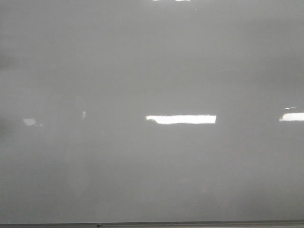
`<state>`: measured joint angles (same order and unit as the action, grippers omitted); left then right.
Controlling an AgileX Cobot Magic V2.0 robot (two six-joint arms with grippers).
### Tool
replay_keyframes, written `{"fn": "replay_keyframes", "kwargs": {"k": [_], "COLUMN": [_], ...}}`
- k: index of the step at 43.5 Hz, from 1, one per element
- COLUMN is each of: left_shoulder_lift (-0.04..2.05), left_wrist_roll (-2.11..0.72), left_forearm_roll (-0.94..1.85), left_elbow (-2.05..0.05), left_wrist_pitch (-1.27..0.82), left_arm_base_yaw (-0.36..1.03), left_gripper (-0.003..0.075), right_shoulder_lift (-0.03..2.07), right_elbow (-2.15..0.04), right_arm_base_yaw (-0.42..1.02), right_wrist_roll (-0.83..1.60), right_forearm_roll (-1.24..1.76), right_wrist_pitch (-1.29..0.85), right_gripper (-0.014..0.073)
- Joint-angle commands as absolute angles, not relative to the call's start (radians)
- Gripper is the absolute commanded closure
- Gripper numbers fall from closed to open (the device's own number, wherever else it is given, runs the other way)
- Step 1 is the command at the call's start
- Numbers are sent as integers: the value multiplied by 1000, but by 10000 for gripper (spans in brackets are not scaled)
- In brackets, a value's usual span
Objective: Write number 7 on whiteboard
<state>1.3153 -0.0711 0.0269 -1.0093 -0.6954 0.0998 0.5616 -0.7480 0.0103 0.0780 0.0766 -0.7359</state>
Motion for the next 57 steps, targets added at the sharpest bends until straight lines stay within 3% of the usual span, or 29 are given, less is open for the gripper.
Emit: {"fn": "replay_keyframes", "kwargs": {"k": [1,12,31,44,57], "left_shoulder_lift": [1235,1217,1285,1285,1285], "left_wrist_roll": [-148,-349,-621,-640,-640], "left_forearm_roll": [37,46,113,118,163], "left_elbow": [-1065,-1130,-1148,-1148,-1148], "left_wrist_pitch": [-776,-980,-1016,-1005,-993], "left_arm_base_yaw": [155,374,806,947,960], "left_gripper": [741,741,741,741,741], "right_shoulder_lift": [586,701,941,1026,1086], "right_elbow": [-833,-955,-1033,-1033,-1033], "right_arm_base_yaw": [5,32,279,496,695], "right_wrist_roll": [87,131,527,921,1000], "right_forearm_roll": [95,111,315,537,613], "right_wrist_pitch": [-750,-930,-1042,-1015,-877], "right_gripper": [13,13,13,13,13]}}
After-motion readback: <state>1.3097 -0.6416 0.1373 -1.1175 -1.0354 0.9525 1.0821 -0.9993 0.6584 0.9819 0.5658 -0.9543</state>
